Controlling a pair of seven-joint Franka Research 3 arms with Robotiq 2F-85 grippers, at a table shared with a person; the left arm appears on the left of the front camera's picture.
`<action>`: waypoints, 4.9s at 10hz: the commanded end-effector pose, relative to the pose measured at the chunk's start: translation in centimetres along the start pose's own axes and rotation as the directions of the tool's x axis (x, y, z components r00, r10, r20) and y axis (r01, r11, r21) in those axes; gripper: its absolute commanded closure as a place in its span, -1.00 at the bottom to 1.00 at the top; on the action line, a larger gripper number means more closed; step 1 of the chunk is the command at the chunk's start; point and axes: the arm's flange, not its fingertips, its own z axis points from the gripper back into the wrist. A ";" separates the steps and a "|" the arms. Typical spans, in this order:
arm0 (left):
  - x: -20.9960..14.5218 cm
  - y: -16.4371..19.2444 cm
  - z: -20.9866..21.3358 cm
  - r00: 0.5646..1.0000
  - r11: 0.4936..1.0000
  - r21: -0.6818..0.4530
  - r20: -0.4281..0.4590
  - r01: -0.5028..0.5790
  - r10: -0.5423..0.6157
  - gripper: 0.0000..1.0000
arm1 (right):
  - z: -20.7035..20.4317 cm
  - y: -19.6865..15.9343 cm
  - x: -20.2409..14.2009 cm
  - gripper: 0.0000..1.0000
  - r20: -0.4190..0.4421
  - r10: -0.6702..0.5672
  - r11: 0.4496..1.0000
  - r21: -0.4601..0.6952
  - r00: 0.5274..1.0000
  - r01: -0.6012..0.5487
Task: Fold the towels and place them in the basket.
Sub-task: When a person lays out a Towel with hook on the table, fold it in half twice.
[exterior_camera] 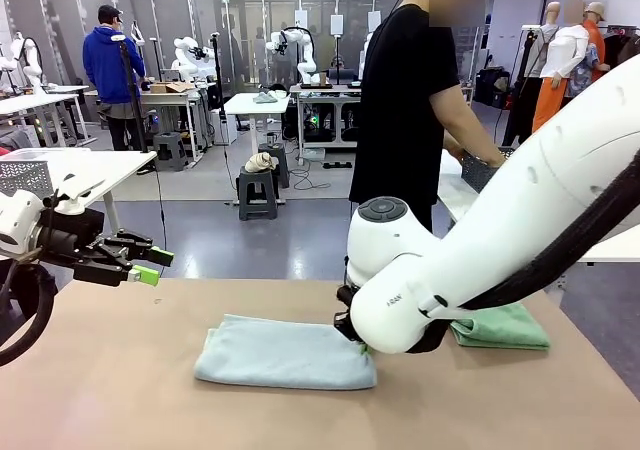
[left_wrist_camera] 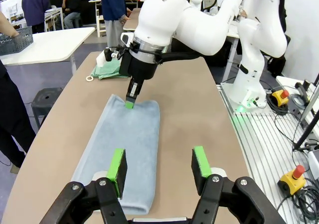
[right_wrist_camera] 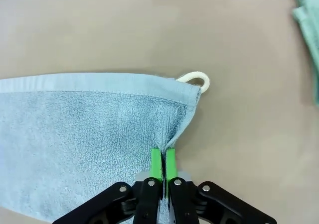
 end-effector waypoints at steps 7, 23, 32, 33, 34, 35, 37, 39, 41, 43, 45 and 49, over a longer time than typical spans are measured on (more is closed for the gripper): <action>0.2 -0.1 0.0 1.000 1.000 0.005 0.012 0.001 -0.001 -0.35 | 5.9 0.5 -1.2 0.93 0.093 0.200 0.972 -0.140 0.975 -0.186; 0.2 -0.1 0.0 1.000 1.000 0.005 0.012 0.001 -0.001 -0.35 | 5.1 14.7 -1.1 0.93 0.009 0.153 0.915 0.376 0.988 -0.145; 0.2 -0.1 0.0 1.000 1.000 0.005 0.012 0.001 -0.001 -0.35 | 2.2 15.1 -0.8 0.13 0.047 0.111 0.823 0.555 0.993 -0.118; 0.2 -0.1 0.0 1.000 1.000 0.005 0.012 0.001 -0.001 -0.35 | 2.4 14.8 -1.0 0.47 0.072 0.101 0.812 0.570 0.992 -0.124; 0.2 -0.1 0.0 1.000 1.000 0.005 0.012 0.001 -0.001 -0.35 | 2.8 14.3 -1.1 -0.27 0.081 0.100 0.823 0.554 0.992 -0.128; 0.2 -0.1 0.0 1.000 1.000 0.005 0.012 0.001 -0.001 -0.35 | 3.2 13.8 -1.3 0.07 0.057 0.107 0.853 0.508 0.993 -0.121; 0.2 -0.1 0.0 1.000 1.000 0.005 0.012 0.001 -0.001 -0.35 | 5.1 10.8 -2.2 0.01 -0.012 0.165 0.936 0.318 0.986 -0.153; 0.2 -0.1 0.0 1.000 1.000 0.005 0.012 0.001 -0.001 -0.35 | 7.0 6.8 -3.2 0.01 -0.052 0.197 0.950 0.259 0.979 -0.178; 0.2 -0.1 0.0 1.000 1.000 0.005 0.012 0.001 -0.001 -0.35 | 8.4 4.7 -3.6 0.01 -0.078 0.139 0.947 0.301 0.987 -0.109; 0.2 -0.1 0.0 1.000 1.000 0.005 0.012 0.001 -0.001 -0.35 | 8.5 4.1 -3.4 0.01 -0.085 0.041 0.934 0.357 0.996 -0.008; 0.2 -0.1 0.0 1.000 1.000 0.005 0.012 0.001 -0.001 -0.35 | 8.0 4.1 -3.2 0.01 -0.072 -0.005 0.930 0.366 0.997 0.031; 0.2 -0.1 0.0 1.000 1.000 0.005 0.012 0.001 -0.001 -0.35 | 9.0 4.1 -2.7 0.01 -0.085 0.037 0.935 0.353 0.996 -0.005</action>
